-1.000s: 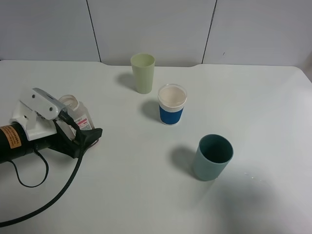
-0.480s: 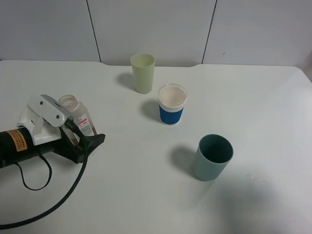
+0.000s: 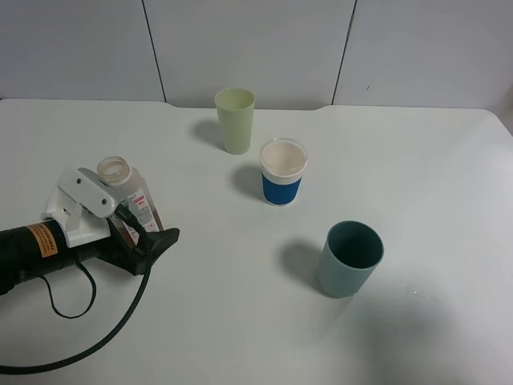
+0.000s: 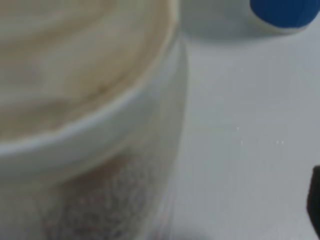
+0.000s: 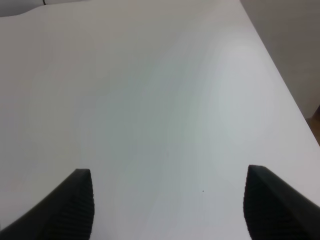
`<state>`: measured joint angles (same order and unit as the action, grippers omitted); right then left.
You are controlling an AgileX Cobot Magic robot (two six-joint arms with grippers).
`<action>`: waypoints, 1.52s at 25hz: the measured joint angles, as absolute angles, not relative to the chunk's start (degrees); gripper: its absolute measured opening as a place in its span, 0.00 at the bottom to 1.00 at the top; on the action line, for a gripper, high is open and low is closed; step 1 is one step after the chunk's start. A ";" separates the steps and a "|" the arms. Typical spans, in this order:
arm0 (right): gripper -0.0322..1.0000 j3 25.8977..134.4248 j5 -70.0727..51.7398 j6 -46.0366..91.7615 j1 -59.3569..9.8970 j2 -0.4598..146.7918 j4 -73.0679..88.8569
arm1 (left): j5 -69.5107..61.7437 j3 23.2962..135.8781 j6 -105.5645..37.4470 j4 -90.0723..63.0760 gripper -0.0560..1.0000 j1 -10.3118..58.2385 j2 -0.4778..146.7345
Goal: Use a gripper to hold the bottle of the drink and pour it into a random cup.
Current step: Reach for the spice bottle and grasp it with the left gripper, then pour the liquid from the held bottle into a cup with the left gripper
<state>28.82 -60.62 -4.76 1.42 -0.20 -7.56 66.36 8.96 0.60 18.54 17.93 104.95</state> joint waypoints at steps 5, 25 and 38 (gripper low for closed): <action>0.65 28.82 -60.62 -4.76 1.42 -0.20 -7.56 | 67.04 8.96 0.59 17.69 0.92 17.93 104.95; 0.65 28.82 -60.62 -4.76 1.42 -0.20 -7.56 | 67.09 8.96 0.89 16.28 0.40 17.93 104.95; 0.65 28.82 -60.62 -4.76 1.42 -0.20 -7.56 | 63.71 8.76 5.69 12.60 0.40 17.93 96.98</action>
<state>28.82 -60.62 -4.76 1.42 -0.20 -7.56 63.71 8.76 5.69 12.60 17.93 96.98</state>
